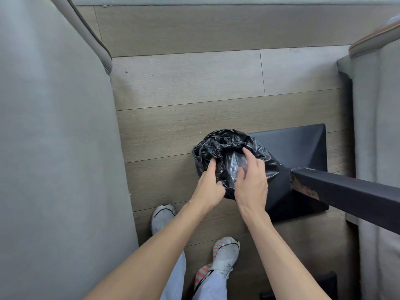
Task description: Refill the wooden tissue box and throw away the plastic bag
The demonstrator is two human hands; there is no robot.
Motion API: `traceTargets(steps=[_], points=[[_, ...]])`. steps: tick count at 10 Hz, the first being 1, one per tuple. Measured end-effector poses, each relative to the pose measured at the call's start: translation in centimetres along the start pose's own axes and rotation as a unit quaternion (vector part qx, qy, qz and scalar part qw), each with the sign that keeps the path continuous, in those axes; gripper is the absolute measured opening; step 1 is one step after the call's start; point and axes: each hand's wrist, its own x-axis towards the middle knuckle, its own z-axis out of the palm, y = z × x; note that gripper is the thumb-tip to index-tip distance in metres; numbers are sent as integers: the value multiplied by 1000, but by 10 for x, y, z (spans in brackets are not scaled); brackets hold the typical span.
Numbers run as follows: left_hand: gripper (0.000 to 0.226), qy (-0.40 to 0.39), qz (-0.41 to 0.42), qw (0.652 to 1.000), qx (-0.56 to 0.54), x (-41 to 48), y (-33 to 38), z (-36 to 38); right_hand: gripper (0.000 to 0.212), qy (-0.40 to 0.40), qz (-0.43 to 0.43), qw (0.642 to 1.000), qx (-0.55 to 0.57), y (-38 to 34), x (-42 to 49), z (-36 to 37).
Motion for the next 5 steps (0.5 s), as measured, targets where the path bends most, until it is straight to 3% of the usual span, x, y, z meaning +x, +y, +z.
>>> traceTargets(steps=[1, 2, 3, 4, 5], points=[[79, 3, 2, 1000, -18, -1, 2, 1, 61, 29, 0, 1000, -3, 1, -4, 2], [83, -8, -25, 999, -40, -3, 6, -3, 74, -9, -9, 995, -100, -1, -18, 3], [88, -16, -39, 999, -6, -14, 11, -13, 69, -45, 2, 991, -124, -1, -31, -2], [80, -6, -27, 997, 77, -33, 19, -29, 63, -5, -13, 995, -98, -8, -47, -19], [53, 56, -10, 945, 321, -72, 20, -48, 49, 14, -36, 994, -98, -18, -71, -40]])
